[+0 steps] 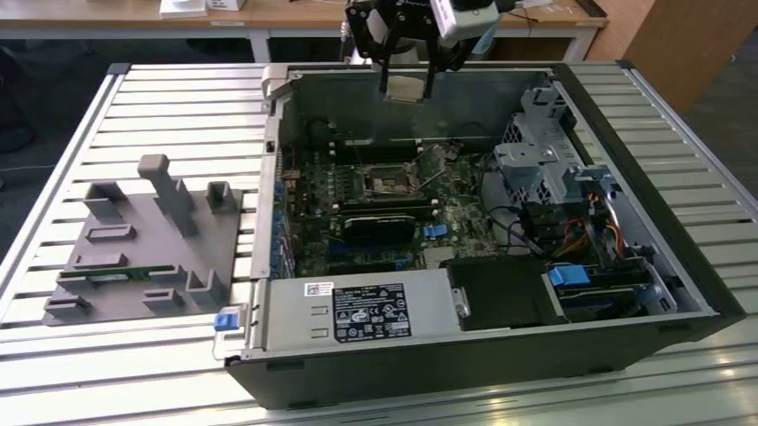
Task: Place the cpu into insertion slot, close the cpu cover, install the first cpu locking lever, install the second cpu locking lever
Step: 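Place the cpu into insertion slot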
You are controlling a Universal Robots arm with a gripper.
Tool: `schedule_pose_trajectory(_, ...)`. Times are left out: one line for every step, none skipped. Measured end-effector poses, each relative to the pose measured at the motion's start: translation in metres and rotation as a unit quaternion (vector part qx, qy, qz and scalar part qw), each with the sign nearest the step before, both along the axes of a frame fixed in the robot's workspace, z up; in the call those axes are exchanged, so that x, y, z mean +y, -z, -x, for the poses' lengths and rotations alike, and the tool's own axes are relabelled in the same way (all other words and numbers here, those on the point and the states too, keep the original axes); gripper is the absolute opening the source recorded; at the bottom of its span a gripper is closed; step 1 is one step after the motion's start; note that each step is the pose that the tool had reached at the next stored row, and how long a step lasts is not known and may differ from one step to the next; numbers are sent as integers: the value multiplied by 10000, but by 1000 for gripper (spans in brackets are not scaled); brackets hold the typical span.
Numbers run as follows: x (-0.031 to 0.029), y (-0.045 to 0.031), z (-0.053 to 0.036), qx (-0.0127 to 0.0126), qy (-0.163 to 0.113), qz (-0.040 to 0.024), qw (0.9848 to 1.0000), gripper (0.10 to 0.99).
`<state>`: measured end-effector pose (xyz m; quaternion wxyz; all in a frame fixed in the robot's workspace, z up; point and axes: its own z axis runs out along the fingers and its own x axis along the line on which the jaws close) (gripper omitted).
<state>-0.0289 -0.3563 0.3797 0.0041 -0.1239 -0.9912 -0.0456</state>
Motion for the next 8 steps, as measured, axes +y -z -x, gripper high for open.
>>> schedule_pose_trajectory(0,0,0,0,19,0,10000,541)
schedule_pose_trajectory(0,0,0,0,39,0,10000,541)
schedule_pose_trajectory(0,0,1,0,57,0,10000,541)
schedule_pose_trajectory(0,0,1,0,76,0,10000,541)
schedule_pose_trajectory(0,0,1,0,94,0,10000,541)
schedule_pose_trajectory(0,0,1,0,112,0,9999,541)
schedule_pose_trajectory(0,0,2,0,130,0,9999,541)
schedule_pose_trajectory(0,0,2,0,147,0,9999,541)
